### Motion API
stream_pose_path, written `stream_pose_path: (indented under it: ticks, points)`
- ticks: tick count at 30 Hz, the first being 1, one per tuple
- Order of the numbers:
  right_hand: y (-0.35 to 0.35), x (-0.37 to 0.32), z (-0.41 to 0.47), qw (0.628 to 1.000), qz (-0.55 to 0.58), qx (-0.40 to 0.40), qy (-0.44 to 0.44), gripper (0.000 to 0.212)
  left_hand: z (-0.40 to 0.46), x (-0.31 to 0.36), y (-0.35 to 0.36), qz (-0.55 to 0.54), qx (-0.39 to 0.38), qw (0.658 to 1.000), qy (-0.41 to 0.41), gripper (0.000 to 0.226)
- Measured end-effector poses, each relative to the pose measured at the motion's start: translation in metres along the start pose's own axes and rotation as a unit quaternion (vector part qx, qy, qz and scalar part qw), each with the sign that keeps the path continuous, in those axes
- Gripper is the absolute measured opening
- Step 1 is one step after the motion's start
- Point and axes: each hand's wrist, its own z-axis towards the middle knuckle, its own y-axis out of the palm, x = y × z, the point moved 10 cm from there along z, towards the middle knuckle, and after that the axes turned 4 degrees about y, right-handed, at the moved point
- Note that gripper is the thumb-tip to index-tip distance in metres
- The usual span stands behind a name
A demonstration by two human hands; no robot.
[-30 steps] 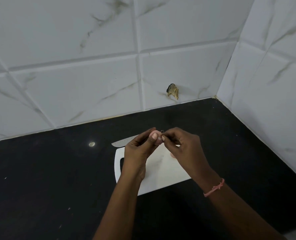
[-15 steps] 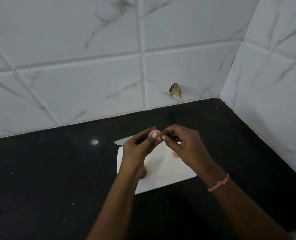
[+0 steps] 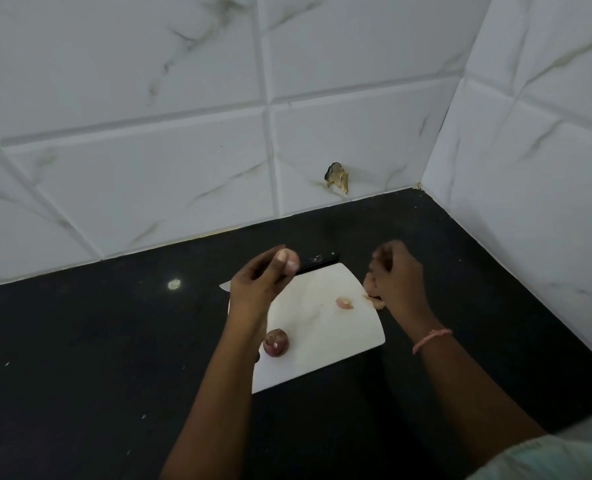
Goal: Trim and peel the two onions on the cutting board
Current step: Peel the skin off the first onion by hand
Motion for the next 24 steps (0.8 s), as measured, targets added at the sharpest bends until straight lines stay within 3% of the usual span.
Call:
stream_pose_path:
  ticks: [3, 5, 7, 9, 12, 16, 19, 22, 24]
  points:
    - [0.044, 0.059, -0.018, 0.978, 0.124, -0.077, 0.148, 0.021, 0.008, -0.025, -0.033, 0.019, 0.049, 0.999, -0.006, 0.04]
    - [0.081, 0.079, -0.038, 0.937, 0.222, -0.138, 0.233, 0.025, 0.009, -0.04, -0.048, 0.023, 0.08, 0.996, -0.019, 0.049]
    - [0.105, 0.088, -0.051, 0.905, 0.269, -0.173, 0.281, 0.027, 0.01, -0.056, -0.057, 0.037, 0.091, 0.995, -0.034, 0.039]
    - [0.106, 0.095, -0.049, 0.897, 0.296, -0.161, 0.286, 0.027, 0.014, -0.067, -0.061, 0.051, 0.087, 0.994, -0.049, 0.021]
    - [0.074, 0.11, -0.027, 0.902, 0.333, -0.079, 0.264, 0.024, 0.018, -0.074, -0.063, 0.064, 0.074, 0.993, -0.063, 0.013]
    - [0.029, 0.105, -0.012, 0.945, 0.263, -0.011, 0.197, 0.028, 0.019, -0.068, -0.056, 0.027, 0.053, 0.996, -0.068, 0.028]
    - [0.032, 0.057, -0.023, 0.971, 0.199, -0.035, 0.124, 0.026, 0.019, -0.053, -0.03, 0.005, 0.008, 0.997, -0.071, 0.038]
    - [0.061, -0.011, -0.048, 0.967, 0.226, -0.117, 0.028, 0.03, 0.013, -0.036, -0.003, 0.031, -0.057, 0.996, -0.057, 0.04]
    - [0.073, -0.044, -0.061, 0.972, 0.188, -0.132, -0.054, 0.034, 0.007, -0.023, 0.01, 0.039, -0.096, 0.994, -0.034, 0.038]
